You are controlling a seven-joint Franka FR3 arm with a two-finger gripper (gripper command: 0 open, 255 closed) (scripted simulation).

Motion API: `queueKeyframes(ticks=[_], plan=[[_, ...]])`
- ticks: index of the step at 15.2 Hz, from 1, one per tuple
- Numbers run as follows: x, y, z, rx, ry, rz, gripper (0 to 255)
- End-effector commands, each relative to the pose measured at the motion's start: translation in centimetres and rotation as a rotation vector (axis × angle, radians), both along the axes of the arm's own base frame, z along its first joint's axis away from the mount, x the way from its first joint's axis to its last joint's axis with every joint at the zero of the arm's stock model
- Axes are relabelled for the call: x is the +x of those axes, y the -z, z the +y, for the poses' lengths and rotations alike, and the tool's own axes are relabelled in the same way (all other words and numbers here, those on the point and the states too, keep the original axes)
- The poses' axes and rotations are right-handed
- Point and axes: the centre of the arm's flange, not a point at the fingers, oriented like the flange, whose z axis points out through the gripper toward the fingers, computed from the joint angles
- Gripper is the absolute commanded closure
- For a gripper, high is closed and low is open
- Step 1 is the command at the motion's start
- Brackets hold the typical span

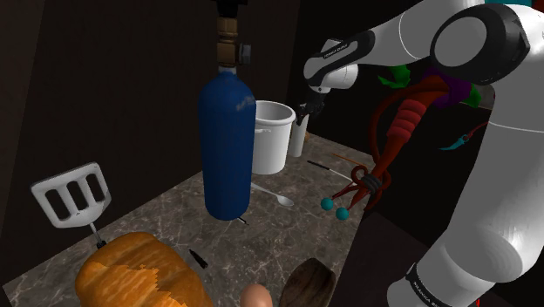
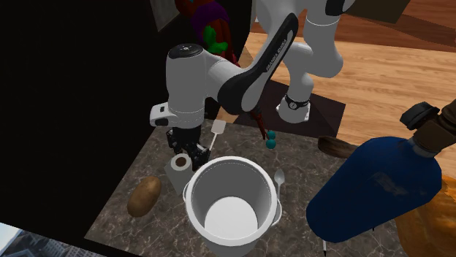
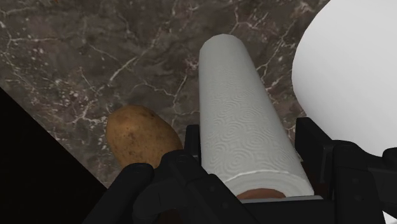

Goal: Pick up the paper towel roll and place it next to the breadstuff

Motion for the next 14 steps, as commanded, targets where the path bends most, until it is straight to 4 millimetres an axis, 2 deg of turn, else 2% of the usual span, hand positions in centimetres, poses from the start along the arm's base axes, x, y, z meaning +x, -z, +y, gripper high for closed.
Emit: queueKeyframes(ticks=[1, 3, 14], plan=[[0.0, 0.0, 0.0, 0.0, 0.0, 0.001, 255], [0.0, 0.0, 0.0, 0.0, 0.0, 0.001, 255], [0.0, -5.8, 0.0, 0.0, 0.0, 0.001, 255]])
